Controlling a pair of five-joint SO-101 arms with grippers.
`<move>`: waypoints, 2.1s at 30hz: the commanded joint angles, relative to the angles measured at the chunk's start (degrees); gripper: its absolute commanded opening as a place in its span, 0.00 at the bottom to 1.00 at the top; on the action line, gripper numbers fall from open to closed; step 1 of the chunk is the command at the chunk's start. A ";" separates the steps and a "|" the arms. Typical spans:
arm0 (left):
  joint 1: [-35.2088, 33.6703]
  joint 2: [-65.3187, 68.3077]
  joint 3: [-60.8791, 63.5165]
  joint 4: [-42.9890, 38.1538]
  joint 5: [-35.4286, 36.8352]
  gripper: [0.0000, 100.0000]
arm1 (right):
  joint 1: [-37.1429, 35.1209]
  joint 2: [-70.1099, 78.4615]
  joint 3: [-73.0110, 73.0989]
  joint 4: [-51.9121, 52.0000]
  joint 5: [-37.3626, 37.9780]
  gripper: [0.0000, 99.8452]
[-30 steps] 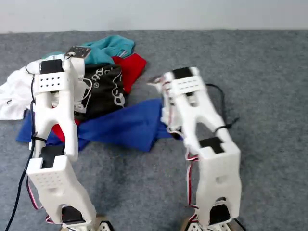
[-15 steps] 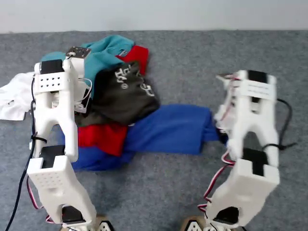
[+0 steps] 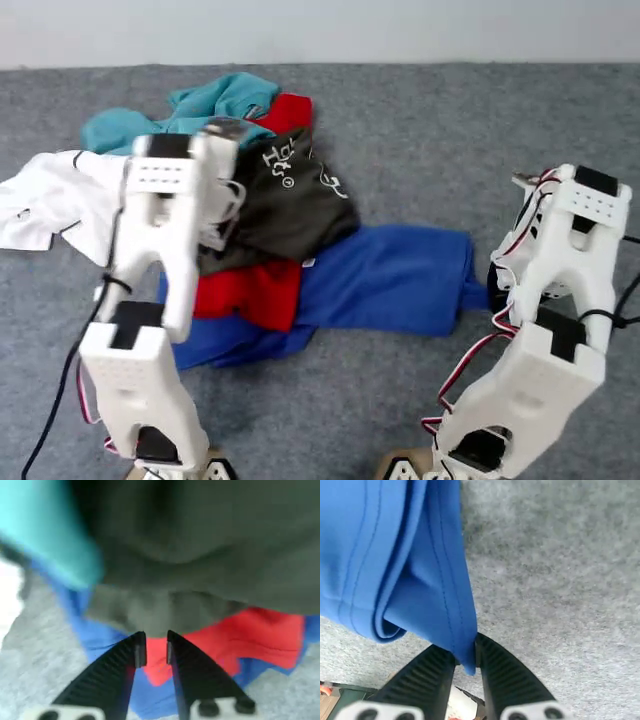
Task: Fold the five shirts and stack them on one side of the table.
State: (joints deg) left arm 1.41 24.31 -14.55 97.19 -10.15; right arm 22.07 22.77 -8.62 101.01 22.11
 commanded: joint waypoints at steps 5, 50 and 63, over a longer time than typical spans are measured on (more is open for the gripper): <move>7.03 2.37 -0.22 -0.18 -3.08 0.08 | 0.13 -1.71 5.54 1.89 1.58 0.35; 0.44 -0.62 -2.42 3.52 -1.32 0.08 | 0.04 -4.09 8.44 -0.31 2.73 0.39; 0.70 -2.20 7.96 3.25 -5.36 0.09 | 0.04 -4.09 8.44 -0.31 2.64 0.39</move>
State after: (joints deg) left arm 1.58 22.37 -6.46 99.12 -14.90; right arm 22.33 22.33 0.00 100.48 24.57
